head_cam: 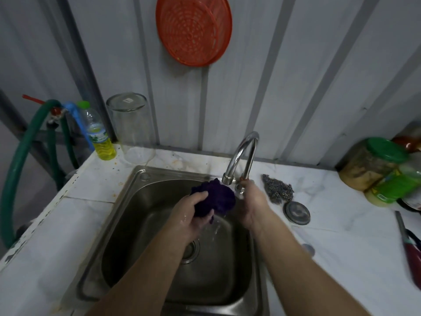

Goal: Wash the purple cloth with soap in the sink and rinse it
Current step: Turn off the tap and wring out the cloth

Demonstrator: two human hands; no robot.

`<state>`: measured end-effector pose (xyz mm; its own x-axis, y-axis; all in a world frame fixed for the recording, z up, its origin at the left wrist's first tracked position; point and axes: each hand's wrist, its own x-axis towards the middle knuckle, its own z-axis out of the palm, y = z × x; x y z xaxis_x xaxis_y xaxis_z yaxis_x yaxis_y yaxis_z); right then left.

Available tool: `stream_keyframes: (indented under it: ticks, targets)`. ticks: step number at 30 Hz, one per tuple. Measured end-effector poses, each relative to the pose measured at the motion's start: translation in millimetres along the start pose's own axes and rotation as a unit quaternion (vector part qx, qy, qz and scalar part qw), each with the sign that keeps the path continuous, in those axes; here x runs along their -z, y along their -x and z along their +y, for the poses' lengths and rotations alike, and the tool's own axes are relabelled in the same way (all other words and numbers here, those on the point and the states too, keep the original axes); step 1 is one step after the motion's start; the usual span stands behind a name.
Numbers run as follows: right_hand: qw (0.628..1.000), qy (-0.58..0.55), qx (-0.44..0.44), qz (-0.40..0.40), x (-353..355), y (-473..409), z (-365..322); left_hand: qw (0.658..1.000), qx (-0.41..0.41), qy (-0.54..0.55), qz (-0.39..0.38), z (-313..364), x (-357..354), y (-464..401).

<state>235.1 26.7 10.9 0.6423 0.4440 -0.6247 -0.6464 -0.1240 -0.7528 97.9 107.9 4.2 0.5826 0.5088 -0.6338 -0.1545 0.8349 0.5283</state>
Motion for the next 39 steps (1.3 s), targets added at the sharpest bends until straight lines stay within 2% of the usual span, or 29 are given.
stream_keyframes:
  ticks: [4,7,9,13,17,20,23,25,28,29,32,33,37,39]
  targets:
    - [0.981,-0.097,-0.024,-0.169,6,22,56,0.996,0.054,-0.013,-0.067,1,1,18]
    - [0.955,-0.176,-0.032,-0.236,8,25,63,0.981,0.114,-0.071,-0.139,-2,6,30]
    - [0.954,-0.160,-0.006,-0.255,8,27,60,0.969,0.151,-0.108,-0.162,-2,7,36]
    - [0.962,-0.050,0.094,-0.251,7,30,44,0.942,0.180,-0.233,-0.160,1,5,38]
    - [0.968,-0.032,0.099,-0.228,4,34,32,0.893,0.166,-0.387,-0.159,4,1,35]
    - [0.975,0.004,0.112,-0.192,1,32,29,0.843,0.123,-0.505,-0.139,8,-6,33]
    - [0.981,0.069,0.135,-0.124,-3,27,28,0.772,0.057,-0.621,-0.126,9,-14,33]
    - [0.976,0.123,0.149,-0.104,-7,24,28,0.708,-0.003,-0.696,-0.119,8,-18,33]
    - [0.966,0.191,0.164,-0.062,-19,22,27,0.577,-0.129,-0.803,-0.072,0,-24,29]
    - [0.959,0.219,0.173,-0.040,-24,21,26,0.557,-0.153,-0.815,-0.049,-4,-25,27]
    - [0.931,0.306,0.197,0.005,-33,19,23,0.573,-0.179,-0.800,-0.002,-12,-25,25]
    - [0.930,0.308,0.198,0.010,-34,18,23,0.565,-0.203,-0.800,0.014,-14,-23,24]
    - [0.960,0.235,0.150,0.002,-32,18,20,0.538,-0.335,-0.771,0.063,-24,-7,27]
    - [0.982,0.165,0.085,-0.034,-27,22,22,0.544,-0.335,-0.768,0.050,-26,-2,23]
